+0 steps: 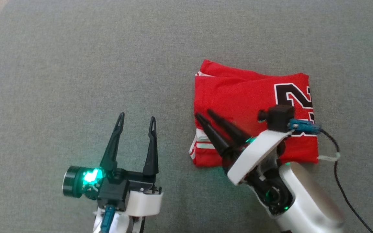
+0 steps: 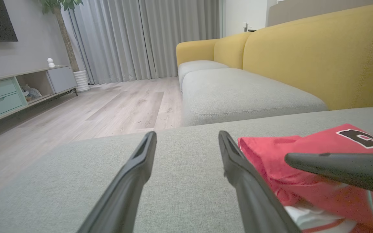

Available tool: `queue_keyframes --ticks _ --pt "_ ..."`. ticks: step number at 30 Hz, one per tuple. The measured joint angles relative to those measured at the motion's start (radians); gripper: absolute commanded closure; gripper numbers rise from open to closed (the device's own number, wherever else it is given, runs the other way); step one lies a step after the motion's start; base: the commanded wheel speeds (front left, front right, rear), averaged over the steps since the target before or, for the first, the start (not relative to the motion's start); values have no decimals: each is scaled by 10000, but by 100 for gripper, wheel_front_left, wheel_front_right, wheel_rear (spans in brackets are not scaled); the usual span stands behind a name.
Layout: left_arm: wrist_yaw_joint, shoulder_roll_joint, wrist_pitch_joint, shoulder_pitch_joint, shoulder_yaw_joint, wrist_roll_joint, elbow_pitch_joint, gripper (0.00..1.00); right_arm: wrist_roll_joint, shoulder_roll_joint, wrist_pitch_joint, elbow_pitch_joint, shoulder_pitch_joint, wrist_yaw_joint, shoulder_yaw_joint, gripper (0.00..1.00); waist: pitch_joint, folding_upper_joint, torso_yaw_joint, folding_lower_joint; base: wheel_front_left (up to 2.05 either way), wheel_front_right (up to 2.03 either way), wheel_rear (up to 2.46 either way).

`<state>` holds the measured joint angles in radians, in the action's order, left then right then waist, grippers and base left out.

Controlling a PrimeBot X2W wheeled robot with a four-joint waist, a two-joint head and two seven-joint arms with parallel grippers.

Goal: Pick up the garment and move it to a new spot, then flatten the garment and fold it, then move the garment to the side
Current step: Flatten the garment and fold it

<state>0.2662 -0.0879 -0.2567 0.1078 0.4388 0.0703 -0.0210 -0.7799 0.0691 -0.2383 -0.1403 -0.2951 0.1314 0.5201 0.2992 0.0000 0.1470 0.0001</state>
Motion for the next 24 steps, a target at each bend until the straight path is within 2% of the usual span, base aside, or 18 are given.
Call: queue_keyframes --ticks 3,5,11,14,17,18,21,24 --pt "-21 2 0 -6 -163 0 -35 0 -545 -6 853 50 -210 0 -207 0 -125 0 -51 -1 0 0 0" --pt "-17 -4 0 -17 -245 -10 -25 0 -568 -12 1425 96 -363 0 -706 0 -258 0 -132 -1 0 0 0" --pt "38 -10 0 -318 -518 -12 163 0 610 -6 2612 265 -446 0 -2681 0 -720 0 -542 -1 0 0 0" --pt "58 -13 0 -541 -625 -2 224 0 1396 184 3221 431 -224 0 -3336 0 -1004 0 -757 -1 0 0 0" --pt "63 -12 0 -821 -853 134 268 0 2151 688 4011 451 337 0 -3557 0 -1312 0 -968 -2 0 0 0" --pt "50 -10 0 -1018 -924 215 267 0 2715 1012 4451 284 877 0 -3578 0 -1536 0 -1092 -2 0 0 0" --pt "-19 -4 0 -1246 -1005 297 251 0 3108 1154 4709 36 1443 0 -3421 0 -1781 0 -1201 -2 0 0 0" --pt "-100 -4 2 -1703 -1175 422 176 0 3973 1290 4863 -372 2201 0 -3026 0 -2200 0 -1335 -2 0 0 0"
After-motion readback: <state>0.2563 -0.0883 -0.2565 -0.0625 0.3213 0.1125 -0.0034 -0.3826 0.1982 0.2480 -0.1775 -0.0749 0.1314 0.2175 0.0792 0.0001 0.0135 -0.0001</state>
